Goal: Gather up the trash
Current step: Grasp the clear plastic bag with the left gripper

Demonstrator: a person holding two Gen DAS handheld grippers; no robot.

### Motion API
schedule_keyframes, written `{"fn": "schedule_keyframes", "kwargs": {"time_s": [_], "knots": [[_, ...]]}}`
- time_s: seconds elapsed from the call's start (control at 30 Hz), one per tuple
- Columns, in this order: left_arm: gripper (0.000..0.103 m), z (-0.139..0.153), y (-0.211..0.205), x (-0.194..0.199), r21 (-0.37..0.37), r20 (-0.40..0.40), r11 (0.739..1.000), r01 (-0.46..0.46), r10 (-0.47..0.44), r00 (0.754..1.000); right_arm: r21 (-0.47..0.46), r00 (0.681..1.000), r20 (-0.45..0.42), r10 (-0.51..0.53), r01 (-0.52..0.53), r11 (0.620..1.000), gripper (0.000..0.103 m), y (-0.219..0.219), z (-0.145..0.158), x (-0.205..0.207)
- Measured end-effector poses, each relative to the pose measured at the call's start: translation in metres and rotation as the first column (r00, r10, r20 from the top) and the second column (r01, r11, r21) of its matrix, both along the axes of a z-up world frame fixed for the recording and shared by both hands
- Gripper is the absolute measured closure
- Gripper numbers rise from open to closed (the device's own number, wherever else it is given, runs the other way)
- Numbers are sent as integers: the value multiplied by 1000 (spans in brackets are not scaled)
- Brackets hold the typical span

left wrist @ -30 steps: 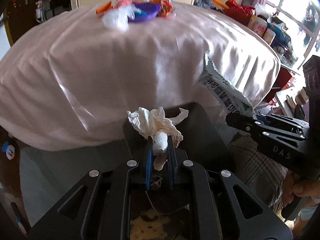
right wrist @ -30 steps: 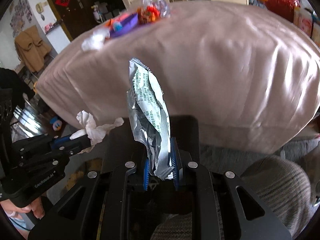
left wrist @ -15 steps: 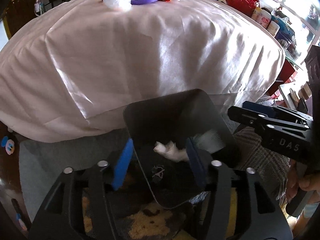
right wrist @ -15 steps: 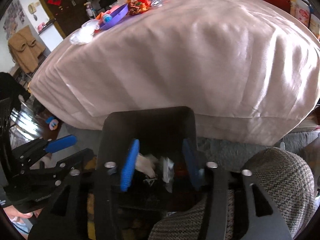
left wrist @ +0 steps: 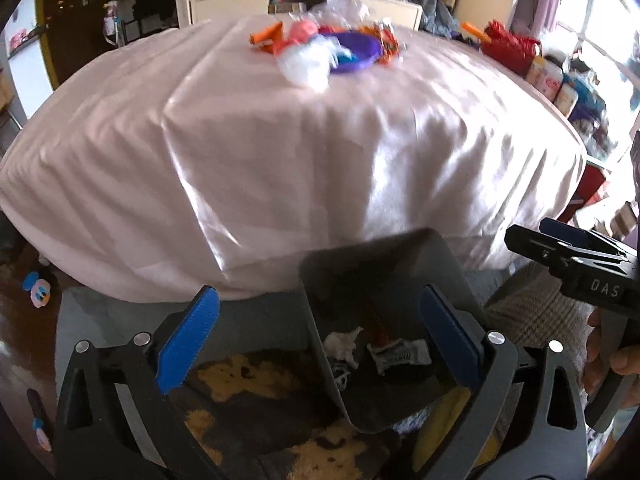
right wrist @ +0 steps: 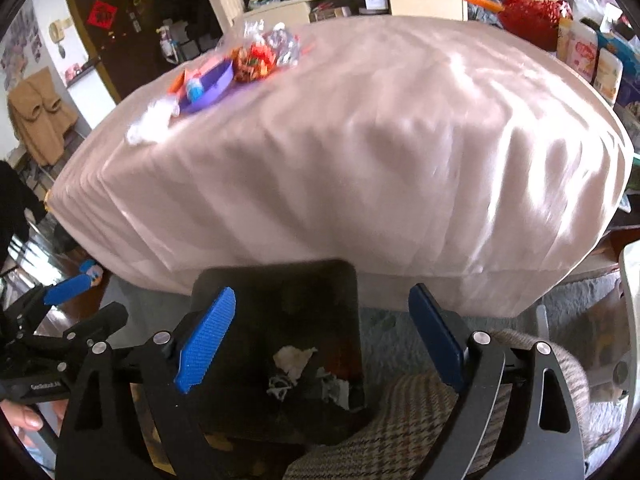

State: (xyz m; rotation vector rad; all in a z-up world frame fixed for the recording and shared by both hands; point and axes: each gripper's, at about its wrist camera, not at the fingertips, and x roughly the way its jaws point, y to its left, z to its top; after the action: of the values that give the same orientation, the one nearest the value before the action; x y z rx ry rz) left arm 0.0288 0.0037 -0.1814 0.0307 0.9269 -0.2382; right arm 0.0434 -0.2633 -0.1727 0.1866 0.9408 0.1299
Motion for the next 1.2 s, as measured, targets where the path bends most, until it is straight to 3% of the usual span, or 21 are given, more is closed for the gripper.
{"fn": "schedule_keyframes", "kwargs": {"time_s": [0.1, 0.2, 0.5, 0.8, 0.93, 1.2], "knots": [[8, 10, 3, 1, -8, 52, 1000, -1, 2, 999, -5, 999, 36, -12, 12, 1000, 14, -4, 16, 7], [8, 23, 0, 5, 33, 124, 999, -2, -2, 992, -8, 997, 80, -17, 18, 1000, 14, -7, 34, 16], [8, 57, 3, 44, 36, 149, 999, -22, 17, 989, -11, 987, 160, -4, 6, 1000, 14, 0, 66, 49], [19, 71, -4, 94, 12, 129, 1000, 4, -5, 992, -5, 974, 224, 11, -10, 1000, 14, 13, 94, 88], [26, 65, -11, 114, 26, 101, 999, 22, -24, 995, 12, 970, 242, 14, -17, 1000, 14, 16, 101, 100], [30, 52, -16, 136, 52, 65, 998, 37, -41, 997, 20, 966, 257, 31, -37, 999, 14, 30, 108, 116]]}}
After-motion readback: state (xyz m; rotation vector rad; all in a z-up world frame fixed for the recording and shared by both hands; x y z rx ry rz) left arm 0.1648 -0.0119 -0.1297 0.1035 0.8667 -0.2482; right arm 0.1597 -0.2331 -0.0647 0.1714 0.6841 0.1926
